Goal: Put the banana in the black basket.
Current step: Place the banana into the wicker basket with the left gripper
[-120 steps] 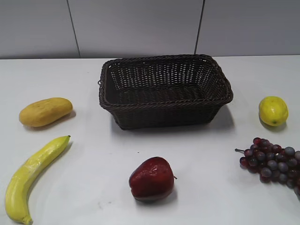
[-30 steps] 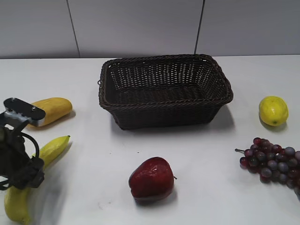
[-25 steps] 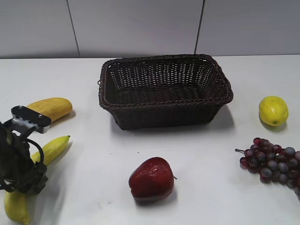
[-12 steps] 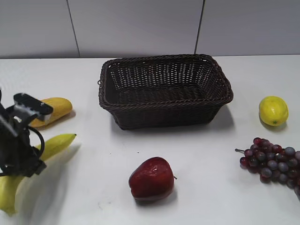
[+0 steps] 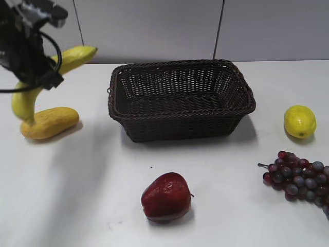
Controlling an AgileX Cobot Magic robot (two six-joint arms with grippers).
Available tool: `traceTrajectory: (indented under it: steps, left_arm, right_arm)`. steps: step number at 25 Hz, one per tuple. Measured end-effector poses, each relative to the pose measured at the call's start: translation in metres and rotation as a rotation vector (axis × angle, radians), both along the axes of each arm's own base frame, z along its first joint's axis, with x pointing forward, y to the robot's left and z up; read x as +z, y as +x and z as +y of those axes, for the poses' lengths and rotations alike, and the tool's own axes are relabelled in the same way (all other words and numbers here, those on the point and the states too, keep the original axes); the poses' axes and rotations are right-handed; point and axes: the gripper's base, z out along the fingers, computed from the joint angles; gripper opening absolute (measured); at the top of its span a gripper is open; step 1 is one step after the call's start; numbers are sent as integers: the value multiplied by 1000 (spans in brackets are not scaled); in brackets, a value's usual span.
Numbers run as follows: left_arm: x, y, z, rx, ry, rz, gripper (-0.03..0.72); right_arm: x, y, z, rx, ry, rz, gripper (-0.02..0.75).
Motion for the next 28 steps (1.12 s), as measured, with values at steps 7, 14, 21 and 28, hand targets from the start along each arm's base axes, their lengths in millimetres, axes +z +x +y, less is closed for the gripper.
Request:
traceTrajectory:
  steps: [7,14,21,28]
  left_arm:
    - [39,33,-46,-164,-12,-153,307]
    - [37,49,-102,-330,37,-227,307]
    - [-1,56,-145,-495,168,-268,307]
    - [-33,60,-171,-635,289,-351,307]
  right_arm:
    - [0,0,0,0,0,0,593]
    - [0,0,0,0,0,0,593]
    - [0,0,0,0,0,0,593]
    - [0,0,0,0,0,0,593]
